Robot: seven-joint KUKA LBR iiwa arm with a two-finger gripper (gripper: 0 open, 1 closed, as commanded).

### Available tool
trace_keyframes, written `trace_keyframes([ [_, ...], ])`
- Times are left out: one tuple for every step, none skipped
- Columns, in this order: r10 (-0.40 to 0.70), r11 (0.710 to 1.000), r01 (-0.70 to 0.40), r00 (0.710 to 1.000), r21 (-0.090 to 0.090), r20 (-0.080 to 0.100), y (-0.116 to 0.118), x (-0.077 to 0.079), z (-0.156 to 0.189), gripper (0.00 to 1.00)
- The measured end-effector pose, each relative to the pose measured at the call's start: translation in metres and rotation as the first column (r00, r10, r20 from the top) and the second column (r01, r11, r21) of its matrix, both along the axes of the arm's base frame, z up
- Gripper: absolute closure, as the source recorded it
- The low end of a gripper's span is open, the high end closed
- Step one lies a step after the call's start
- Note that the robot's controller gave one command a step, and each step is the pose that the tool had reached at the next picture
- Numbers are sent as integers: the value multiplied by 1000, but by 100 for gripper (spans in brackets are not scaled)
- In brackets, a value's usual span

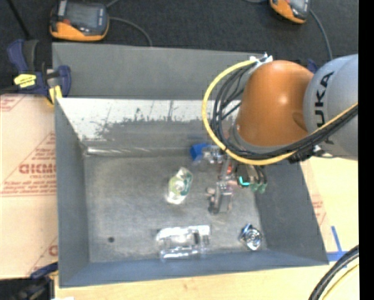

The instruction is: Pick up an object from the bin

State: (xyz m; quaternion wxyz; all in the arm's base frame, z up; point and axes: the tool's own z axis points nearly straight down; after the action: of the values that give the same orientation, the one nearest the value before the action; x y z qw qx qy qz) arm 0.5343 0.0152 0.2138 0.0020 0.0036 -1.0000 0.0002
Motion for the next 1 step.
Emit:
trace_keyframes([
  [433,902,-433,902,-2,5,-90,20,-145,0],
])
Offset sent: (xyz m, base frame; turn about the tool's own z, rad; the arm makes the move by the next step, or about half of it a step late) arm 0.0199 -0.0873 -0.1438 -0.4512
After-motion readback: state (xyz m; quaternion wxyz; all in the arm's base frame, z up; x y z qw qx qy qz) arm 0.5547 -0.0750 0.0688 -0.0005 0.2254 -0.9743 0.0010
